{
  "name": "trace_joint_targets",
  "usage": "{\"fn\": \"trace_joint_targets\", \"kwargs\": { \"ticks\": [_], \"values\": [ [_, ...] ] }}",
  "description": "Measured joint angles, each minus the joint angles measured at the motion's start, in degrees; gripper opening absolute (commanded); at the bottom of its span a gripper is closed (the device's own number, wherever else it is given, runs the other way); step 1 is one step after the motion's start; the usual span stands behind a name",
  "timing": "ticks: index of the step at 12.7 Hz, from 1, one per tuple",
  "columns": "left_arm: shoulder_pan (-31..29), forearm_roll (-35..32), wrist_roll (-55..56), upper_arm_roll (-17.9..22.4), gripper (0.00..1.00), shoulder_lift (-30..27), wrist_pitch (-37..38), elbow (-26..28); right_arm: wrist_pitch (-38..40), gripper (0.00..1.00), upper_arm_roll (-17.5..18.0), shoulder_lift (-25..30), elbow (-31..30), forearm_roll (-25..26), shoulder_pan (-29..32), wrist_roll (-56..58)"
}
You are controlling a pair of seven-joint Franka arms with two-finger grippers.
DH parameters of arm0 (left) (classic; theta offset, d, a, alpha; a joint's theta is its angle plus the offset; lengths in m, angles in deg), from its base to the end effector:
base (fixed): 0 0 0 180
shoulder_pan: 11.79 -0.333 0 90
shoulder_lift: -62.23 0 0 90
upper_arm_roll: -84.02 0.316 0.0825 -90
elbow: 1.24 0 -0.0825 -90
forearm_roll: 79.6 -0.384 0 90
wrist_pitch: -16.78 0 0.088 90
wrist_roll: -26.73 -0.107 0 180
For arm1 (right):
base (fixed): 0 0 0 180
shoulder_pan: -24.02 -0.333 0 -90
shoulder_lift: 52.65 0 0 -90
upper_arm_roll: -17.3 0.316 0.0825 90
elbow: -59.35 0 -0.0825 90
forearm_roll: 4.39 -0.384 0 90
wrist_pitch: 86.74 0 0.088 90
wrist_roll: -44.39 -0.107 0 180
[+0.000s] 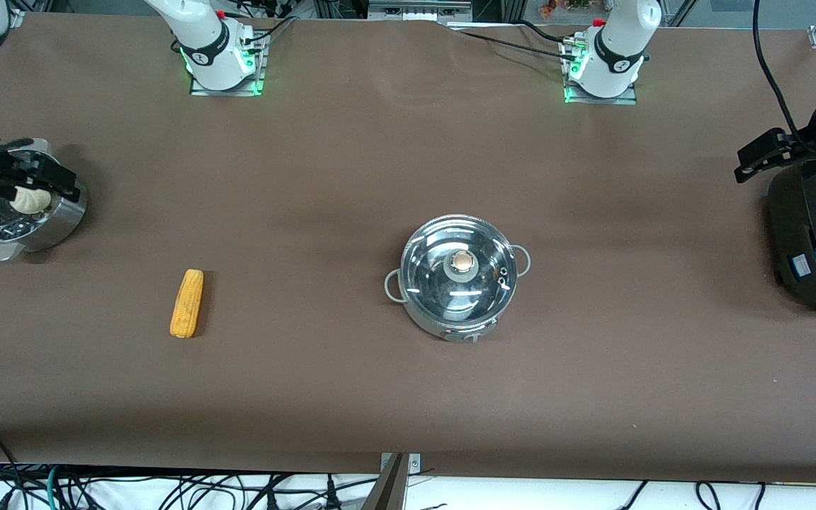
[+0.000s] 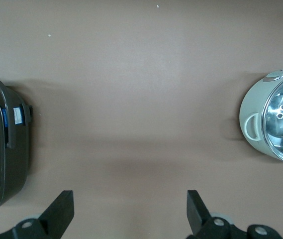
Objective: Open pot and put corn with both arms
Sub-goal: 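Reach the right gripper down to the yellow corn cob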
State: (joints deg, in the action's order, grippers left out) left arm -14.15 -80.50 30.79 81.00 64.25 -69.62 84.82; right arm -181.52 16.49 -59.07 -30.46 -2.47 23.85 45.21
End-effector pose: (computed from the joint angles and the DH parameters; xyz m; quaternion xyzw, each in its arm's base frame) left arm 0.5594 -0.0041 0.6317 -0.9994 -0.0300 0.0143 0.0075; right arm 0.5932 -0.0095 0.5690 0.9998 0.0032 -0.0129 0.0173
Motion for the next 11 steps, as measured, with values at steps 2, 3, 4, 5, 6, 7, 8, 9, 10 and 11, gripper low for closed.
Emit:
{"fn": "trace_joint_targets", "kwargs": {
  "ticks": [2, 3, 4, 5, 6, 7, 8, 9, 10, 11],
  "values": [
    [0.00, 0.00, 0.00, 0.00, 1.00, 0.00, 0.00, 0.00, -2.41, 1.00, 0.01, -2.61, 0.01, 0.00, 0.00, 0.00],
    [-0.01, 0.00, 0.00, 0.00, 1.00, 0.00, 0.00, 0.00, -3.27, 1.00, 0.04, -3.75, 0.02, -0.02, -0.01, 0.00],
    [0.01, 0.00, 0.00, 0.00, 1.00, 0.01, 0.00, 0.00, -4.00, 1.00, 0.11, -5.01, 0.00, -0.10, -0.03, -0.02],
    [0.05, 0.00, 0.00, 0.00, 1.00, 0.12, 0.00, 0.01, -5.00, 1.00, 0.23, -6.49, -0.03, -0.24, -0.03, -0.06],
    [0.11, 0.00, 0.00, 0.00, 1.00, 0.37, 0.00, 0.01, -6.37, 1.00, 0.31, -8.38, -0.06, -0.37, -0.04, -0.10],
    [0.20, 0.00, 0.00, 0.00, 1.00, 0.70, -0.04, 0.01, -7.93, 1.00, 0.33, -10.55, -0.11, -0.70, -0.04, -0.14],
    [0.30, 0.00, 0.00, -0.01, 1.00, 1.04, -0.09, 0.01, -9.58, 1.00, 0.33, -12.95, -0.14, -1.67, -0.04, -0.16],
    [0.37, 0.00, 0.00, -0.07, 1.00, 1.42, -0.13, 0.01, -11.32, 1.00, 0.33, -15.49, -0.11, -2.57, -0.03, -0.16],
    [0.41, 0.00, 0.00, -0.10, 1.00, 1.82, -0.17, 0.00, -12.92, 1.00, 0.33, -17.76, -0.09, -2.86, -0.03, -0.16],
    [0.41, 0.01, 0.00, -0.10, 1.00, 2.25, -0.21, 0.00, -14.43, 1.00, 0.33, -19.69, -0.07, -2.92, -0.03, -0.16]
  ]
}}
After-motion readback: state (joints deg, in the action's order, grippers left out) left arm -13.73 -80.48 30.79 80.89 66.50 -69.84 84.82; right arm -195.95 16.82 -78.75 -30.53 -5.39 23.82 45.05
